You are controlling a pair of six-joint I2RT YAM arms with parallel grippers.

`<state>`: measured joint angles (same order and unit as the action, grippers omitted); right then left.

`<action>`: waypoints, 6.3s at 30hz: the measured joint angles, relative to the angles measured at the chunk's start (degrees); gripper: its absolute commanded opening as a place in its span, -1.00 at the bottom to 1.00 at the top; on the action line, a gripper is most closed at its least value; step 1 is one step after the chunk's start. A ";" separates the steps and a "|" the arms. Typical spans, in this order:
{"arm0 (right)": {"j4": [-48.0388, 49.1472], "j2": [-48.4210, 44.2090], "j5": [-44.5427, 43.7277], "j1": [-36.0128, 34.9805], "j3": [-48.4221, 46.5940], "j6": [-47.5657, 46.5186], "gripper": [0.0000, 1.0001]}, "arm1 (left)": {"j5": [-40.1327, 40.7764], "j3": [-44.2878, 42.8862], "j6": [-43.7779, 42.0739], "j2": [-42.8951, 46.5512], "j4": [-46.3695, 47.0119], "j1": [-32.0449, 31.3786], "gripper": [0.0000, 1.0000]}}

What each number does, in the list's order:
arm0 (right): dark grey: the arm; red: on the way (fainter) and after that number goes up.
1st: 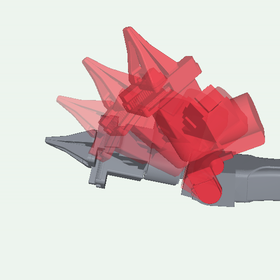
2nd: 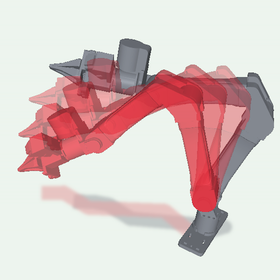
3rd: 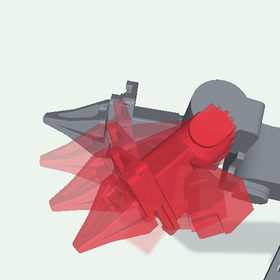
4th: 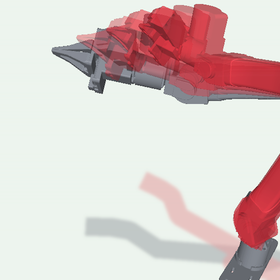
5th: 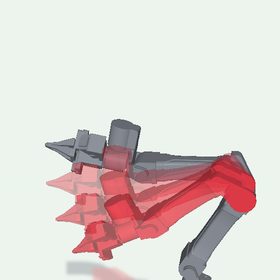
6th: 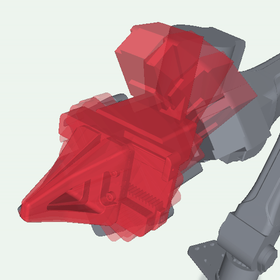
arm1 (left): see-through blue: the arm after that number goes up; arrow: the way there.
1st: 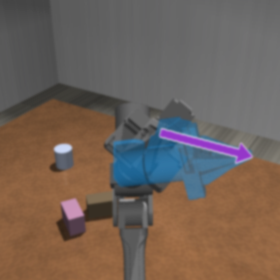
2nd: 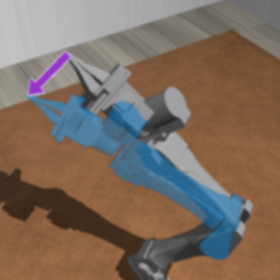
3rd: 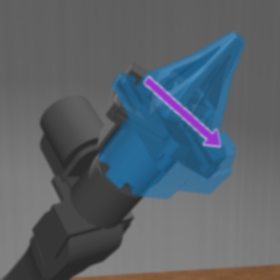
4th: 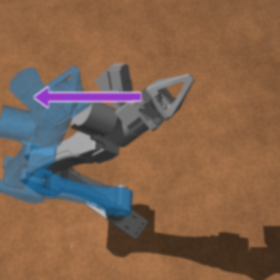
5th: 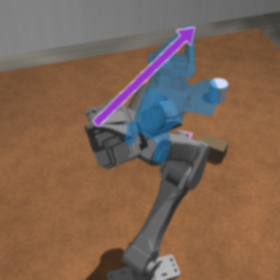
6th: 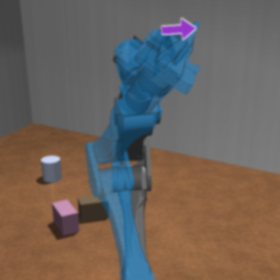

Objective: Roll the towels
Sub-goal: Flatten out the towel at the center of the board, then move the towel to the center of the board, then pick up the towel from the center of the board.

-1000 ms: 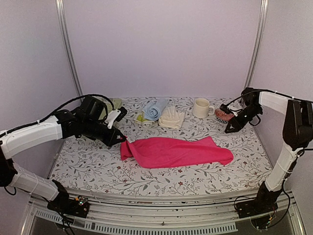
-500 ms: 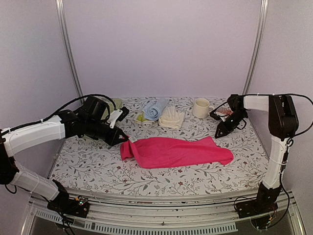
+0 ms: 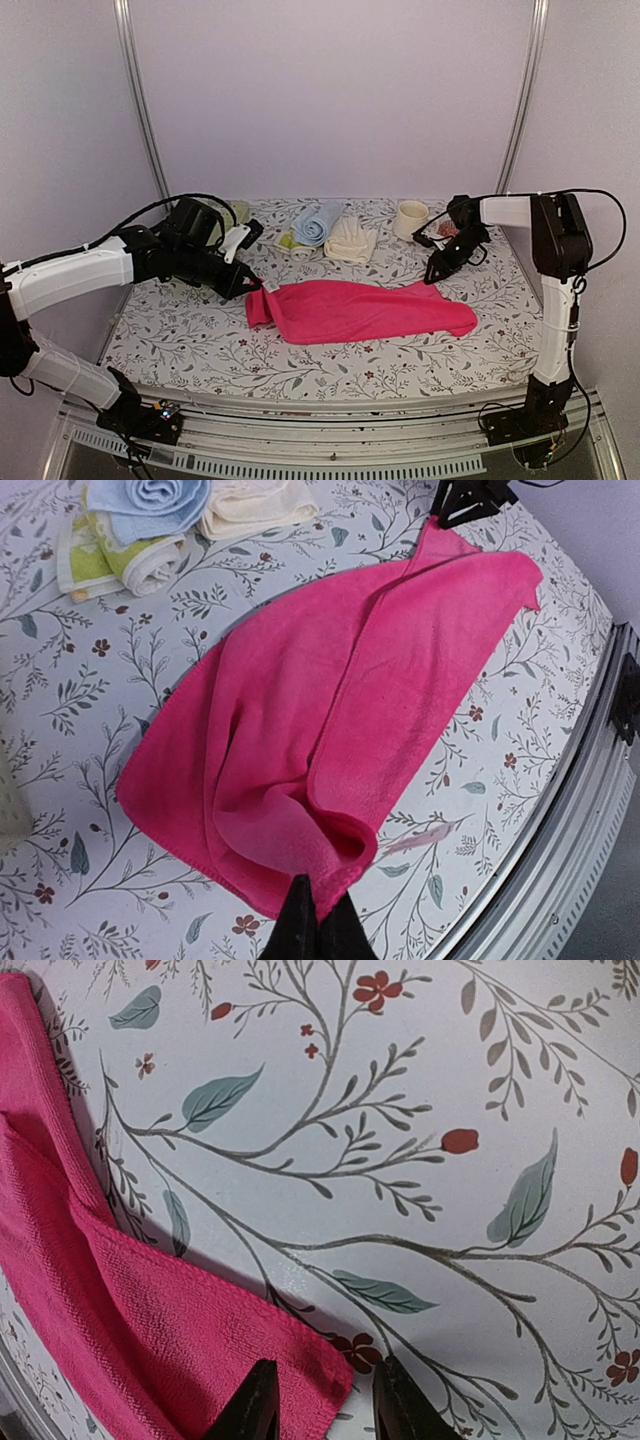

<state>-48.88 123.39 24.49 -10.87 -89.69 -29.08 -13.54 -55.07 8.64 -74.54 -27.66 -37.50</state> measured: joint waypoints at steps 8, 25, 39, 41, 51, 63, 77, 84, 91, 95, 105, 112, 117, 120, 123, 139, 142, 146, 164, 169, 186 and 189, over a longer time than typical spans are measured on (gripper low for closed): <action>0.04 0.13 -1.09 -1.03 0.00 0.48 -0.84 | 1.05 0.74 -0.24 -0.02 -0.07 0.00 -1.00; -3.37 -18.08 -2.95 12.90 -11.72 0.66 -0.95 | 15.61 -10.62 -0.98 -3.82 -4.02 3.93 -1.00; -2.97 -40.57 0.35 23.37 -14.47 0.87 -0.95 | 16.68 -28.39 -7.08 5.42 -3.30 4.02 -1.00; -2.99 -45.33 0.55 23.50 -11.41 0.85 -0.95 | 15.34 -28.35 -7.21 8.44 -3.72 3.58 -1.00; -5.03 -69.26 -1.86 24.15 5.79 -0.22 -0.95 | 10.93 -18.29 -4.11 22.73 -6.71 -3.39 -1.00; -1.81 -63.89 -5.62 24.41 28.04 -4.17 -0.95 | 14.38 -3.48 2.36 12.35 -2.73 -4.35 -1.00; 12.28 -14.16 -5.55 20.59 6.78 2.45 -0.16 | 16.98 -29.86 3.28 -39.17 4.17 7.41 -0.02; 9.97 -32.54 -6.34 20.02 19.54 -0.37 -0.11 | 13.75 -18.86 5.42 -24.22 1.70 6.82 -0.22; 0.39 -45.83 -8.11 20.02 32.48 -8.02 -0.17 | 7.52 -11.23 6.25 -17.33 -7.63 2.99 -0.29; -4.42 -48.30 -9.75 20.02 35.30 -12.22 -0.16 | 3.74 -9.20 6.32 -17.53 -11.54 0.00 -0.35; -9.11 -47.84 -13.94 20.02 40.50 -18.73 -0.34 | 1.49 -5.33 7.02 -21.05 -11.98 -3.52 -0.44; -6.36 -44.26 -15.04 20.02 43.69 -19.89 -0.44 | 1.20 -3.21 7.52 -23.39 -10.10 -3.87 -0.60; -4.15 -41.90 -15.69 20.02 45.88 -21.00 -0.45 | 0.85 -0.55 7.91 -24.59 -8.11 -3.98 -0.63; -3.02 -41.90 -16.52 20.02 47.54 -22.03 -0.46 | 0.66 0.37 8.57 -24.00 -6.95 -4.13 -0.63; -1.99 -41.88 -17.31 20.02 49.77 -23.52 -0.46 | 0.31 2.23 9.64 -22.77 -5.64 -4.26 -0.64; -3.98 -43.91 -17.94 20.02 51.34 -30.58 -0.49 | -1.95 11.58 20.83 -14.34 -5.29 -10.60 -0.66; -5.57 -44.89 -19.17 20.02 52.02 -32.50 -0.54 | -2.27 12.66 22.36 -13.27 -5.55 -11.10 -0.66; -8.61 -45.09 -21.20 20.02 52.15 -34.77 -0.60 | -2.23 12.92 23.56 -12.76 -6.45 -11.91 -0.63; -21.44 -40.50 -13.88 21.55 25.14 -34.47 -0.41 | 6.08 -1.81 19.17 -9.01 -21.07 -7.54 -0.01; -17.14 -31.21 -7.26 21.55 15.65 -24.83 -0.35 | 10.05 -3.10 16.65 -9.38 -16.63 0.22 0.06; 0.90 -5.22 2.73 21.33 2.91 -0.24 -0.15 | 6.56 -3.17 15.26 -15.78 5.66 5.03 0.30; 2.43 -2.97 2.91 20.61 1.88 1.09 -0.15 | 6.51 -3.06 15.15 -16.09 6.21 5.05 0.30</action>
<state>-46.46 120.42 27.40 9.74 -87.81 -27.99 -7.03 -58.13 23.79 -90.63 -21.45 -32.45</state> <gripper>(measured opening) 0.424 0.650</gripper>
